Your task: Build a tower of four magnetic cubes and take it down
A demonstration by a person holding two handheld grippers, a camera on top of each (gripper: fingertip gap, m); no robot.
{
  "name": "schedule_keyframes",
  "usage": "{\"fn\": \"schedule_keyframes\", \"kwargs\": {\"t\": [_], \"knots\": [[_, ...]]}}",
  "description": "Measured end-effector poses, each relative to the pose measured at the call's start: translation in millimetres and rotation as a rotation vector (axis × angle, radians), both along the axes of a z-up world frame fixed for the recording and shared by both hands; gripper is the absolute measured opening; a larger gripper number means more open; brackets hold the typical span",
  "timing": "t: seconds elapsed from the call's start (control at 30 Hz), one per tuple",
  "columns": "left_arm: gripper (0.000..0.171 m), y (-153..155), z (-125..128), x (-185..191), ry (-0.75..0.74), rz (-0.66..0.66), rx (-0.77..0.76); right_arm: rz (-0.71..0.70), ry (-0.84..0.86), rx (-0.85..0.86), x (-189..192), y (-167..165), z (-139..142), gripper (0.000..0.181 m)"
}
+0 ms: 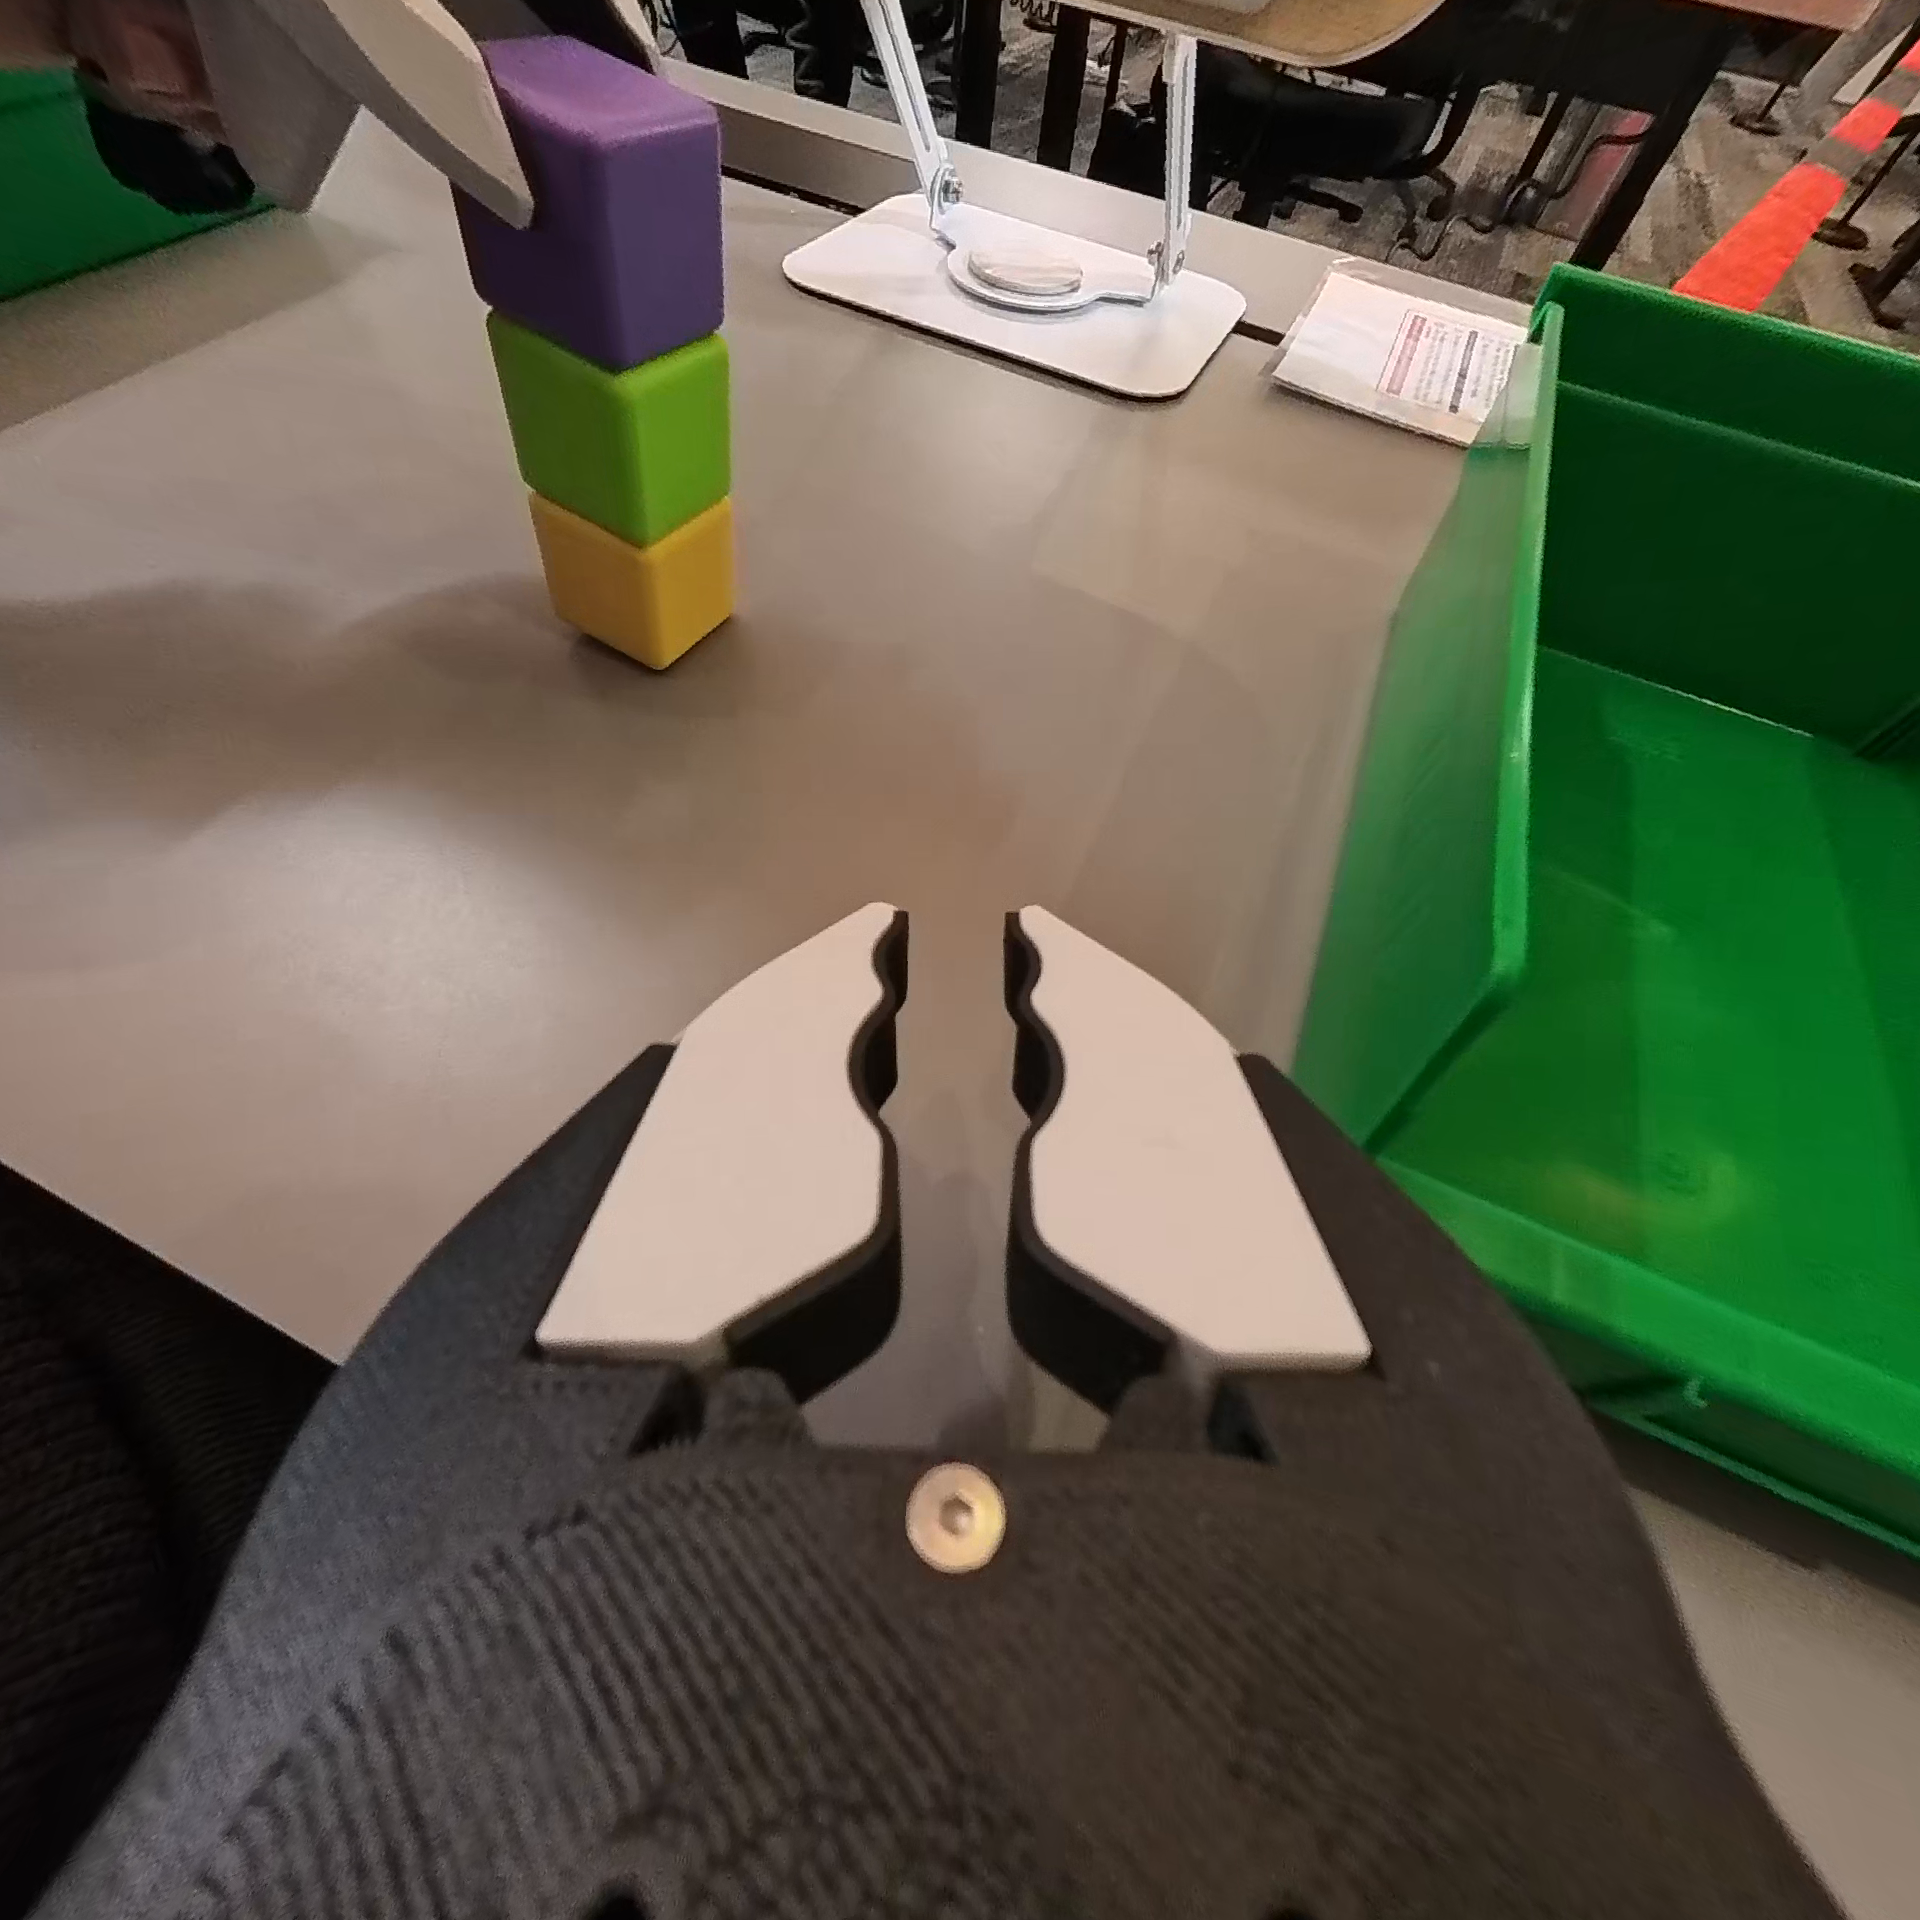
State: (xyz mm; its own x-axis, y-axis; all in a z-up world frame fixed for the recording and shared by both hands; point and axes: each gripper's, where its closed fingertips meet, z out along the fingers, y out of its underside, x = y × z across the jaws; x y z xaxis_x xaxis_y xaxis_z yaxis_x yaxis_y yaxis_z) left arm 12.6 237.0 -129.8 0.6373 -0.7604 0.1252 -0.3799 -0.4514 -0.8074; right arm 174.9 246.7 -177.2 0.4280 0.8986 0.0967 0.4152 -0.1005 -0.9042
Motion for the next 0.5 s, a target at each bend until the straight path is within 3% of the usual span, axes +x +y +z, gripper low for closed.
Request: {"fn": "schedule_keyframes", "kwargs": {"t": [0.5], "knots": [[0.05,-5.0,-2.1,3.8,-0.048,-0.033,-0.012,0.001,0.006,-0.003,-1.5,0.6,0.7,0.018]]}}
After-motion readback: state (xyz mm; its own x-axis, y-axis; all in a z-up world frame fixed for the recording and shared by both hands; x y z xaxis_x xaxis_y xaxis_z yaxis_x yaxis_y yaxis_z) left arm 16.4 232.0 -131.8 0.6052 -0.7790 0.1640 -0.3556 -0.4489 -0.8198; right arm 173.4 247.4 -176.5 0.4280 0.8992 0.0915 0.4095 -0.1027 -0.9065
